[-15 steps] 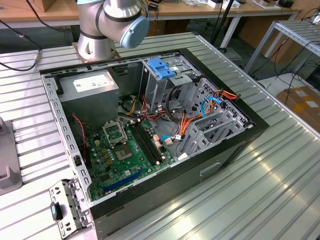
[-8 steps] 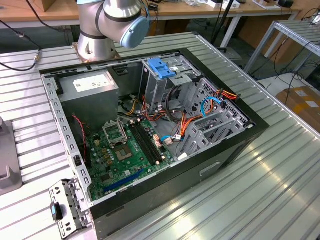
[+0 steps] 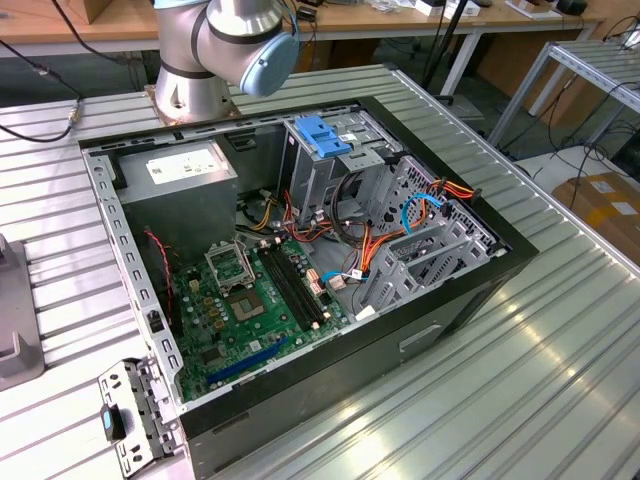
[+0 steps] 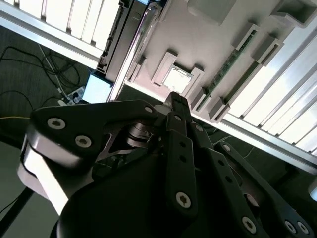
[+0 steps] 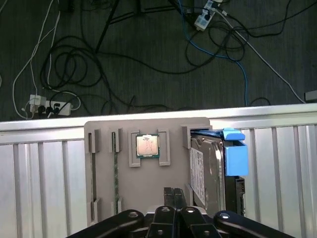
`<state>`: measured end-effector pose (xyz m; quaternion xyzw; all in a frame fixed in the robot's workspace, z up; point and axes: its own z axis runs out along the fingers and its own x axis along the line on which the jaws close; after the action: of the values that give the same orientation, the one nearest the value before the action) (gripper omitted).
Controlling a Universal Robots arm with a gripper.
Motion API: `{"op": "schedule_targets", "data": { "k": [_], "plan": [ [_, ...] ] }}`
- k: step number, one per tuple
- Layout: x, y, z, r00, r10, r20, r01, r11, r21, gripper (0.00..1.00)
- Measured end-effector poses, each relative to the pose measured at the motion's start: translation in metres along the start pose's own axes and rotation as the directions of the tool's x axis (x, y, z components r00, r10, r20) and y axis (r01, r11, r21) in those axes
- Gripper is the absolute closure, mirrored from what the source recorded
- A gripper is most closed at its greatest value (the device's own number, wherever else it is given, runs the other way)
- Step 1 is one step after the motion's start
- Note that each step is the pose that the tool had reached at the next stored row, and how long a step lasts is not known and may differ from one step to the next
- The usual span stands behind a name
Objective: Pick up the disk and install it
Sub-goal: 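Pick up the disk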
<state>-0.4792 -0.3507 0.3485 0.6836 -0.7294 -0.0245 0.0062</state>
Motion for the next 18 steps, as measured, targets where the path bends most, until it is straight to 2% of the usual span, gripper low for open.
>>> {"op": "schedule_targets", "data": {
  "k": [4,5,8,9,10,14,18],
  "plan": [
    [0.0,0.0,0.0,1.0,0.0,0.0,0.0,1.0,0.0,0.65],
    [0.0,0.0,0.0,1.0,0.0,0.0,0.0,1.0,0.0,0.65],
    [0.0,0.0,0.0,1.0,-0.001,0.0,0.001,1.0,0.0,0.47],
    [0.0,0.0,0.0,1.0,-0.001,0.0,0.001,1.0,0.0,0.47],
    [0.0,0.0,0.0,1.0,-0.001,0.0,0.001,1.0,-0.0001,0.4],
    [-0.004,0.0002,0.002,1.0,-0.001,0.0018,0.001,1.0,-0.0001,0.4],
    [-0.0162,0.001,0.0061,0.9999,-0.001,0.0108,0.001,1.0,-0.0007,0.4]
  ]
}}
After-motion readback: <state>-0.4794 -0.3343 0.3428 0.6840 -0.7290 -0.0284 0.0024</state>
